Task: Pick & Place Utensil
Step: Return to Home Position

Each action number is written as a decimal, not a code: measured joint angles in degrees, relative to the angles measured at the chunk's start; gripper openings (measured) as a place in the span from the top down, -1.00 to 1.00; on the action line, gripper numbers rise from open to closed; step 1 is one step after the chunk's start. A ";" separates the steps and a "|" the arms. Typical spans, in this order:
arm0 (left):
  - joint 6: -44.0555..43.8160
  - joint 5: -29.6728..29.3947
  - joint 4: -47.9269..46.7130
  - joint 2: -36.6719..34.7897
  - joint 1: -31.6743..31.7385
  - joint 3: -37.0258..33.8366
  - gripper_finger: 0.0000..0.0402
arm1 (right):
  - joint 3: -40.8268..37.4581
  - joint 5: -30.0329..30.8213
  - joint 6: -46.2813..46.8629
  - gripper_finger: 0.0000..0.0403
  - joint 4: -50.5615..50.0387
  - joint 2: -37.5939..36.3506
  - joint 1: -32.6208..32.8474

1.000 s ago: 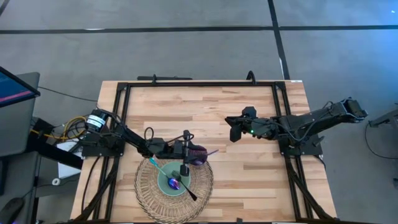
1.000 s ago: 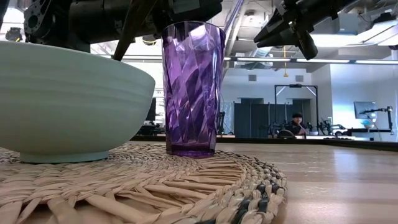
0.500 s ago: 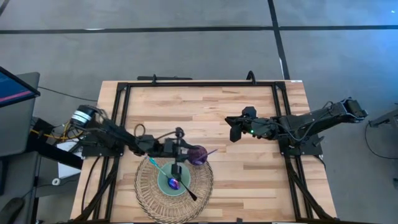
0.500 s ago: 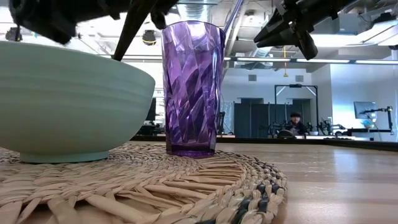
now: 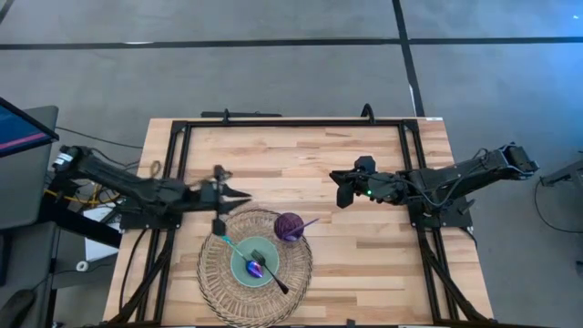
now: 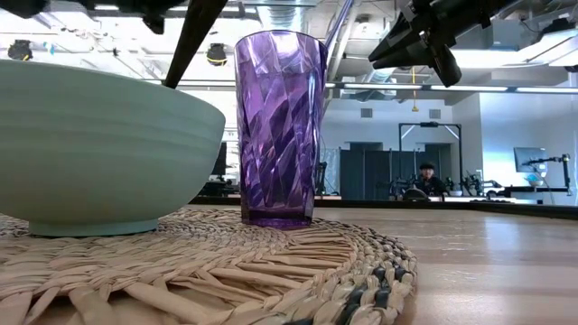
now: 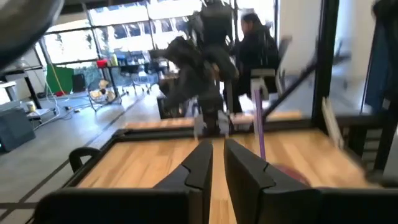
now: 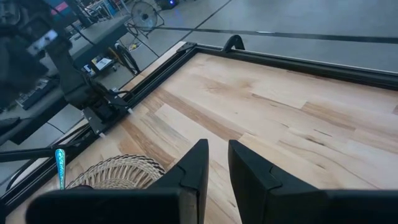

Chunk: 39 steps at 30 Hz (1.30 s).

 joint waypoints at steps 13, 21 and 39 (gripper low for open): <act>0.00 -0.81 -11.58 -28.41 0.02 -11.23 0.80 | 0.00 0.00 0.04 0.72 -0.01 0.00 0.00; 3.73 2.84 -11.78 -31.71 0.02 -19.83 0.80 | 0.00 -1.03 0.10 0.72 2.26 0.00 0.03; 2.44 13.79 -14.23 -32.39 12.25 -20.23 0.80 | -2.09 -3.87 -32.63 0.72 10.30 -11.07 18.67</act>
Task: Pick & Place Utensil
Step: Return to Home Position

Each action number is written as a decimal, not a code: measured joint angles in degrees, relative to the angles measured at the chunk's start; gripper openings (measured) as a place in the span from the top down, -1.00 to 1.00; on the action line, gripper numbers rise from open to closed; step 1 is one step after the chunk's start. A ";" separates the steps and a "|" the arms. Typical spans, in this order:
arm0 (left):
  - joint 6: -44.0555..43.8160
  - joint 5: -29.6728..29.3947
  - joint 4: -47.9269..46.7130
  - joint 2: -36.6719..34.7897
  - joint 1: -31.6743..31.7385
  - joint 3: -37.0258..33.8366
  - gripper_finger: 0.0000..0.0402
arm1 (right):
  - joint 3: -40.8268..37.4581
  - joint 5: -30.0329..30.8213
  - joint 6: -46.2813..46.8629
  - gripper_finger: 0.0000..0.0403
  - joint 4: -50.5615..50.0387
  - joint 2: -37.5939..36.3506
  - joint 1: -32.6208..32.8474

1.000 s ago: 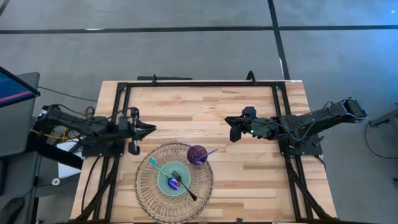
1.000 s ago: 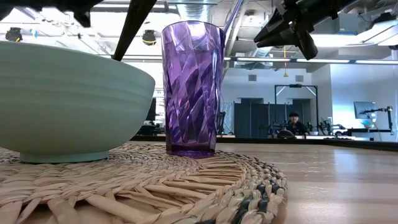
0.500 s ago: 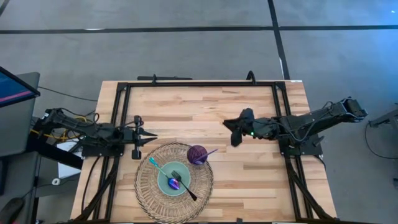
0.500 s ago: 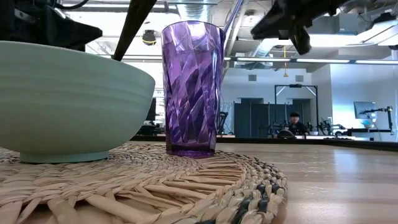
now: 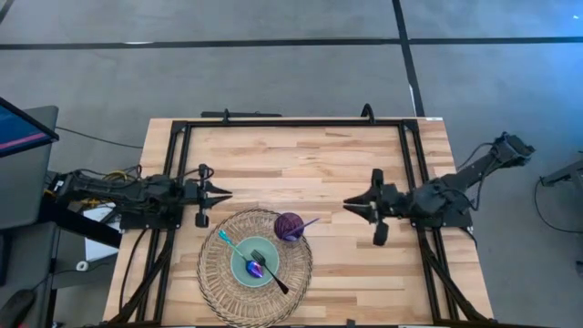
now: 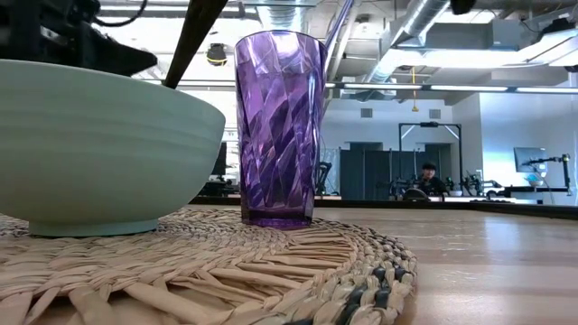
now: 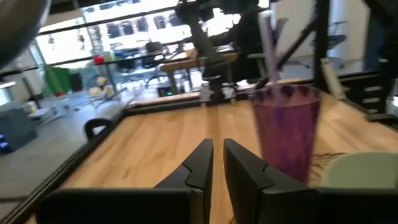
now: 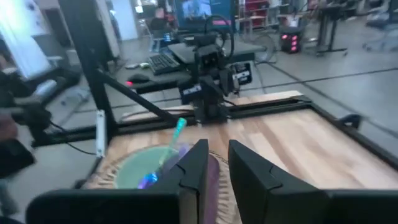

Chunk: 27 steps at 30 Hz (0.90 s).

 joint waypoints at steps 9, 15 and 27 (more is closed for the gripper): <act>-4.59 13.10 -0.57 0.02 13.41 0.00 0.80 | -9.81 12.12 -1.93 0.72 1.62 -10.05 7.60; -7.98 21.62 -0.34 0.04 22.38 -1.07 0.80 | -20.99 10.03 -4.97 0.72 11.11 -17.17 5.52; -11.39 30.40 6.02 0.06 30.53 -4.04 0.80 | -31.50 -15.58 -5.97 0.72 20.29 -21.65 -8.06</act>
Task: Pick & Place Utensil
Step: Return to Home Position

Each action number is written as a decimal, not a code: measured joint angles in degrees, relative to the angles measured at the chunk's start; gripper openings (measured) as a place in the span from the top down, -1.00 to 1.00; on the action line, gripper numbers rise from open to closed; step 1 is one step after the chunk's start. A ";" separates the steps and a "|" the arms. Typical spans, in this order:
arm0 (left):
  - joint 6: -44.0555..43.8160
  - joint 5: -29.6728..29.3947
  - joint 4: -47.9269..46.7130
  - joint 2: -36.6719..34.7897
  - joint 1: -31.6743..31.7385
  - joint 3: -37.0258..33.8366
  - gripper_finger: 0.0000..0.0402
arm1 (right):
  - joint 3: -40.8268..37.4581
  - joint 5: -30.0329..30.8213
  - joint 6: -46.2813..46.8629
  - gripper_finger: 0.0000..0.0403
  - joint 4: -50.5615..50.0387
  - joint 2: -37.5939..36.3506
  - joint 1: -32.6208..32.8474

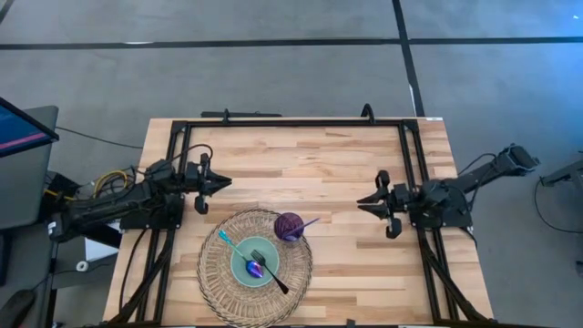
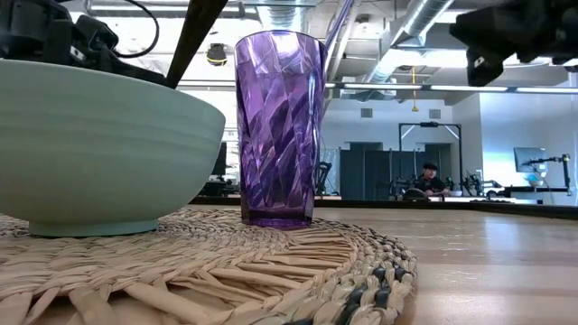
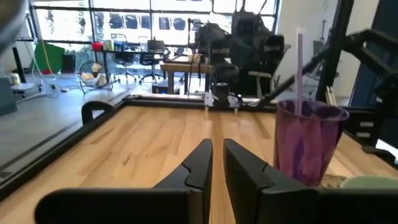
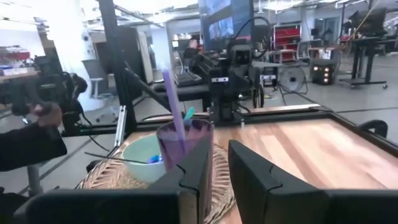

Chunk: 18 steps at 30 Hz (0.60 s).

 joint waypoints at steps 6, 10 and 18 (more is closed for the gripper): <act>-1.21 0.02 0.23 0.02 0.48 0.00 0.80 | -4.26 -1.07 -0.24 0.72 1.23 -2.41 -1.78; -1.21 0.02 0.23 0.03 0.48 0.00 0.80 | -6.82 -0.98 -0.41 0.72 0.30 -5.82 -1.83; -4.46 0.13 0.32 0.04 0.39 0.00 0.80 | -6.85 -1.04 -3.28 0.72 -5.50 -12.86 -2.13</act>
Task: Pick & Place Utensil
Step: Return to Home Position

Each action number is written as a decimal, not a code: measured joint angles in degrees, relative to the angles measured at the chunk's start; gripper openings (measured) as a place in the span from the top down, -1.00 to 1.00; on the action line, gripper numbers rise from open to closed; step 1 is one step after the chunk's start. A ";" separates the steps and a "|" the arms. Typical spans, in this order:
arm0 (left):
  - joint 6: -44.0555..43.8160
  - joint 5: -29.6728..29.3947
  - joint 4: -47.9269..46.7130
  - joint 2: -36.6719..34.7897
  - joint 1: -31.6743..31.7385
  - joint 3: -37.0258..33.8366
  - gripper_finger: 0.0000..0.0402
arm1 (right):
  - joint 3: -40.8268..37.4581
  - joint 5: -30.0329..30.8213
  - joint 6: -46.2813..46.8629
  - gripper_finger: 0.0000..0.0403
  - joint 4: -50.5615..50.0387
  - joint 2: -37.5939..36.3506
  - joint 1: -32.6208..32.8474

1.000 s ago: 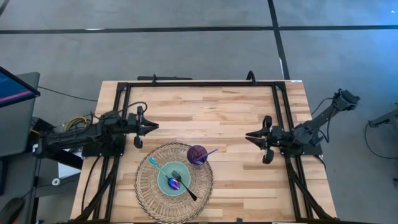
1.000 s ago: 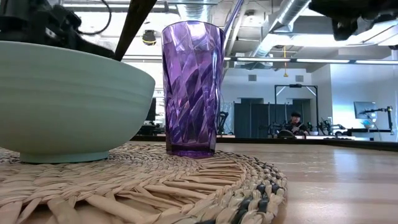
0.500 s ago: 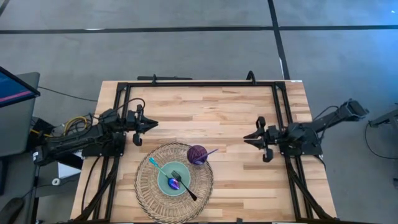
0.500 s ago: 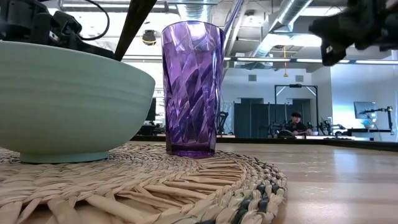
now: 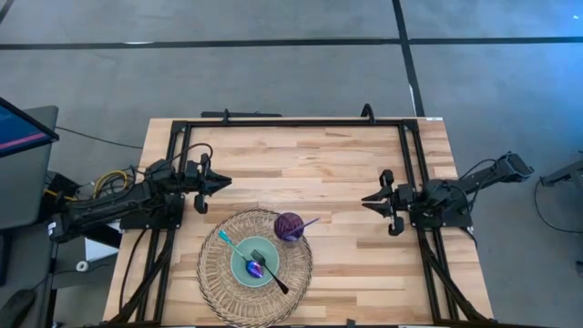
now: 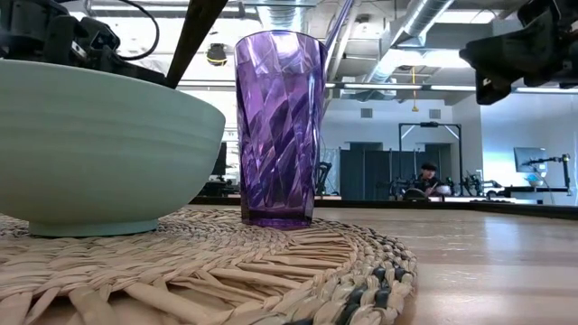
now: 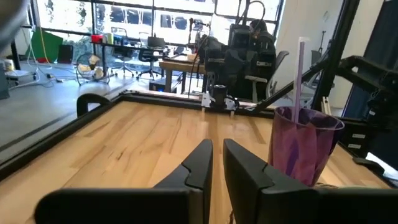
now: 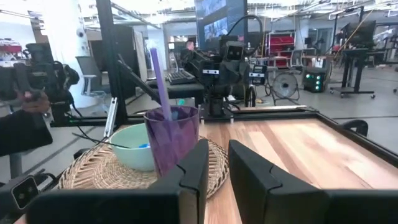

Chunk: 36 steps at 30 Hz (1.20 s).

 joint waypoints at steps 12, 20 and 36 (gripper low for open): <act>-0.42 -0.26 0.02 0.00 0.00 0.02 0.80 | -0.04 2.40 -0.02 0.72 -13.89 -8.08 0.00; -0.42 -0.33 0.09 0.00 0.00 0.02 0.80 | -0.07 6.07 -4.50 0.72 -16.85 -12.76 0.00; -0.42 -0.31 0.46 0.00 0.00 0.04 0.80 | -0.11 6.07 -8.50 0.72 -16.89 -15.72 0.04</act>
